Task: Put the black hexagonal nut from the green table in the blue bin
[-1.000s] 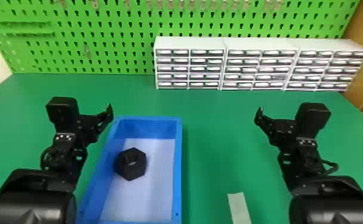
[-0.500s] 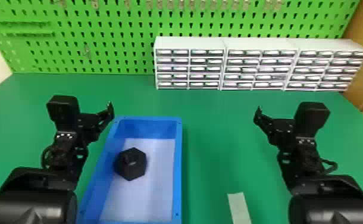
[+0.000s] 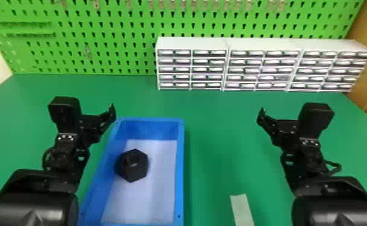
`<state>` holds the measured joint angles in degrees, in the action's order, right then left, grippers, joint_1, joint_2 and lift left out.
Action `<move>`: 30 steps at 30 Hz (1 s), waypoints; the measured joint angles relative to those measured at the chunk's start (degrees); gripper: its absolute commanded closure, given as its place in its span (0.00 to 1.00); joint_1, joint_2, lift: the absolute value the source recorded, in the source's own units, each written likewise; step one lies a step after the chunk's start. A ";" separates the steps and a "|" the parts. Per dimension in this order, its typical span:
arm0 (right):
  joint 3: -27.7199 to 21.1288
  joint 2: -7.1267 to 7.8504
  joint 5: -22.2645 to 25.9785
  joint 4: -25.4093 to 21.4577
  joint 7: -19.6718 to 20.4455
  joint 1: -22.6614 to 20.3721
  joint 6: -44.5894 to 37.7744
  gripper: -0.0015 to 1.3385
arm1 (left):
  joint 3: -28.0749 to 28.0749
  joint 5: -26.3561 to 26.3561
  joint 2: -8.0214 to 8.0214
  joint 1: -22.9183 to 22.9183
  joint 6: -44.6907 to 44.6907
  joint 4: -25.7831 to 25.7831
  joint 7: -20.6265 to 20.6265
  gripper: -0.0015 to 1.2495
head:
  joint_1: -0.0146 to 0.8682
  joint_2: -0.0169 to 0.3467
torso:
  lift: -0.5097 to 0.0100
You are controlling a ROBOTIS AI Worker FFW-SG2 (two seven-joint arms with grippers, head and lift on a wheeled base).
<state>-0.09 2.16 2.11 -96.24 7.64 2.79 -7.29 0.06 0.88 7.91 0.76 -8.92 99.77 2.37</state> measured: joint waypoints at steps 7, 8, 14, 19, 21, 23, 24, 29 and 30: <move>-0.28 -0.03 0.00 0.00 0.00 0.02 0.00 0.09 | -0.13 0.01 0.00 -0.12 0.12 0.14 0.00 0.19 | 0.79 0.19 | 0.79; -0.30 -0.03 0.00 0.00 0.00 0.02 0.00 0.09 | -0.12 0.01 0.00 -0.12 0.15 0.14 0.00 0.19 | 0.79 0.19 | 0.79; -0.37 -0.04 0.04 0.00 0.00 0.02 0.02 0.09 | -0.04 0.02 0.00 -0.07 0.30 0.16 0.00 0.19 | 0.79 0.19 | 0.79; -0.37 -0.01 0.11 0.00 0.00 0.02 0.06 0.09 | 0.15 0.02 0.00 -0.06 0.30 0.16 0.00 0.19 | 0.79 0.19 | 0.79; -0.36 0.01 0.14 0.00 0.00 0.02 0.06 0.09 | 0.18 0.02 0.00 -0.06 0.30 0.16 0.00 0.19 | 0.79 0.19 | 0.79; -0.35 0.03 0.16 0.00 0.00 0.02 0.06 0.09 | 0.20 0.02 0.00 -0.05 0.30 0.16 0.00 0.19 | 0.79 0.19 | 0.79; -0.35 0.04 0.17 0.00 0.00 0.02 0.06 0.09 | 0.20 0.01 0.00 -0.04 0.30 0.16 0.00 0.19 | 0.79 0.19 | 0.79; -0.36 0.15 0.18 0.00 0.00 0.02 0.06 0.09 | 0.17 0.01 0.00 -0.04 0.30 0.16 0.00 0.20 | 0.79 0.19 | 0.79; -0.38 0.17 0.18 0.00 0.00 0.02 0.06 0.09 | 0.17 0.02 0.00 -0.04 0.30 0.16 0.00 0.19 | 0.79 0.19 | 0.79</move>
<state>-0.47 2.33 2.28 -96.24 7.64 2.81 -7.24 0.23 0.89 7.91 0.72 -8.61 99.93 2.37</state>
